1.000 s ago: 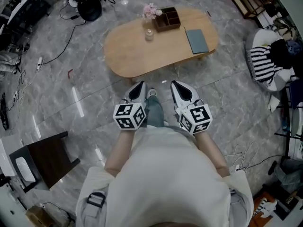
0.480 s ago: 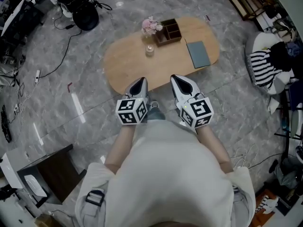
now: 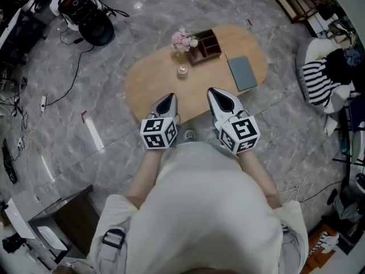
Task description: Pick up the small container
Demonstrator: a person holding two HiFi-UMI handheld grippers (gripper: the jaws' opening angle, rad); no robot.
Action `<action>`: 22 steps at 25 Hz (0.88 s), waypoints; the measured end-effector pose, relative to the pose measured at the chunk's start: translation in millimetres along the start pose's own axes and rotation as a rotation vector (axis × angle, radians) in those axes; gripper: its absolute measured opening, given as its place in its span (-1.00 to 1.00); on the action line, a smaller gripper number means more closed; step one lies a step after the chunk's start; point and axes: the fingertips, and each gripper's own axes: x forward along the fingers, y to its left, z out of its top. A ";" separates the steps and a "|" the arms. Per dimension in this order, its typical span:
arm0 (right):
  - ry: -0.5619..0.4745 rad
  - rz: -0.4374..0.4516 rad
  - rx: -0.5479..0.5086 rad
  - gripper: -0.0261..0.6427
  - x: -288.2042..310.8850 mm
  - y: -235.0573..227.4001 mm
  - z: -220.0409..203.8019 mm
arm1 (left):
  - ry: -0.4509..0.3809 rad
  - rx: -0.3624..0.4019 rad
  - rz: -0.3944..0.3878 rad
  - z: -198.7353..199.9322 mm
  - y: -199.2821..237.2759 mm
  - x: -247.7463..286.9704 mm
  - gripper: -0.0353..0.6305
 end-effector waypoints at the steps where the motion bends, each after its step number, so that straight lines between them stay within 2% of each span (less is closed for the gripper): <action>1: 0.002 -0.004 0.004 -0.93 3.8 -2.9 0.1 | 0.002 0.006 -0.003 1.5 2.9 4.9 -0.89; 5: 0.027 -0.022 0.029 -0.93 16.9 -13.2 -8.2 | 0.012 0.056 -0.006 4.1 19.6 25.6 -0.89; 11: 0.103 -0.038 0.103 -0.93 33.7 -30.6 -36.5 | 0.071 0.058 -0.001 -9.2 39.6 60.6 -0.89; 22: 0.230 0.033 0.064 -0.93 92.7 -70.2 -103.2 | 0.152 -0.008 0.064 -70.9 73.2 150.1 -0.89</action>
